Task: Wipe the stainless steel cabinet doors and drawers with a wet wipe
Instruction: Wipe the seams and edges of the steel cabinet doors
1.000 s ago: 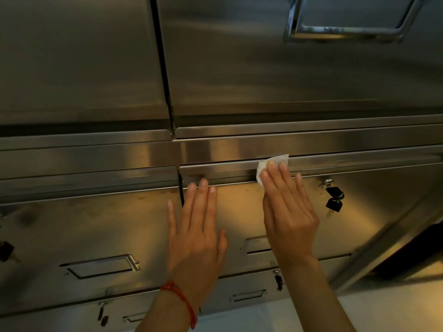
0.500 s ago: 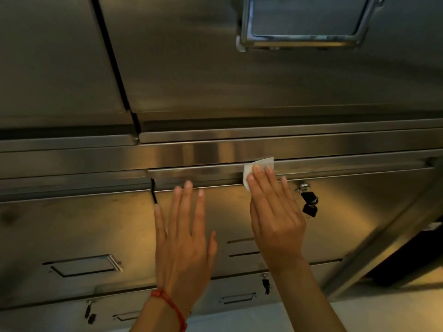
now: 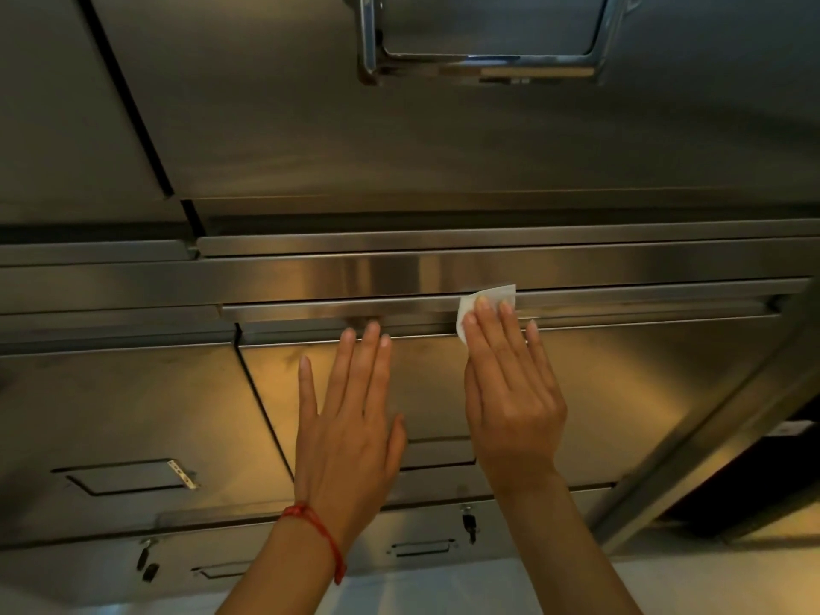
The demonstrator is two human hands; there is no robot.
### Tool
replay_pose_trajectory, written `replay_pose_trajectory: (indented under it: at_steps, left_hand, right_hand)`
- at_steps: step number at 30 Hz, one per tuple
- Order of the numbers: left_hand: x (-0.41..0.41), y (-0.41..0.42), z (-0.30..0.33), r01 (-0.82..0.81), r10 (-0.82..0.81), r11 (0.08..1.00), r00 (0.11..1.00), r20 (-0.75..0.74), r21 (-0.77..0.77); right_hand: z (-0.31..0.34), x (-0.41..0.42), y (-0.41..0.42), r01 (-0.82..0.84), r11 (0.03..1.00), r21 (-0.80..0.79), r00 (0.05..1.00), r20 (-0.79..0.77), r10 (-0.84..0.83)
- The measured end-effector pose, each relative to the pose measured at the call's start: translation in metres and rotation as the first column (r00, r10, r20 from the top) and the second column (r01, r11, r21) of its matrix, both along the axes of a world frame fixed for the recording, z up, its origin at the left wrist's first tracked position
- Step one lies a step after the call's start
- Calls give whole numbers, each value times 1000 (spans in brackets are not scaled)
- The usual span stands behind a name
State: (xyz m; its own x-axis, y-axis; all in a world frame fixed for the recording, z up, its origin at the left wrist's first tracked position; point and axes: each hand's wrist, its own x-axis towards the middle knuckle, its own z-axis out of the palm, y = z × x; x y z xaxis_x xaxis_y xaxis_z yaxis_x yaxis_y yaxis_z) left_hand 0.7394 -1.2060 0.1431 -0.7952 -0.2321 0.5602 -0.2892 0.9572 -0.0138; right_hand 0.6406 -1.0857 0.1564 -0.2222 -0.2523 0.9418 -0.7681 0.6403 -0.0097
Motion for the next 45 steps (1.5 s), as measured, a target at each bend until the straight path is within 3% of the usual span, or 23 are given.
replay_pose_trajectory:
  at_steps: [11,16,23,28,34,41,45]
  left_hand:
    - [-5,5,-5,-41,41,999,998,-39,-4]
    - [-6,5,-4,-33,33,999,998,-48,2]
    - [-5,7,-2,-25,26,1000,998,-63,14]
    - [-4,4,-2,-12,13,1000,998,-65,11]
    - [-5,7,-2,-16,19,999,998,-68,35]
    - [-7,8,-2,-25,28,999,997,-70,35]
    - [-8,9,-3,-56,60,997,995,-73,61]
  right_hand:
    - [-1,-6,2,-6,998,55,999,-52,8]
    - [-4,-4,0,9,1000,-12,1000,-16,-9]
    - [-2,-8,1,-42,995,85,997,-63,48]
    - [-3,-7,5,-1,1000,-4,1000,-12,1]
    - [2,-8,2,-46,996,74,996,-67,51]
    - [1,-12,13,3,1000,-6,1000,-9,-3]
    - [3,-7,7,-40,998,54,998,-42,42]
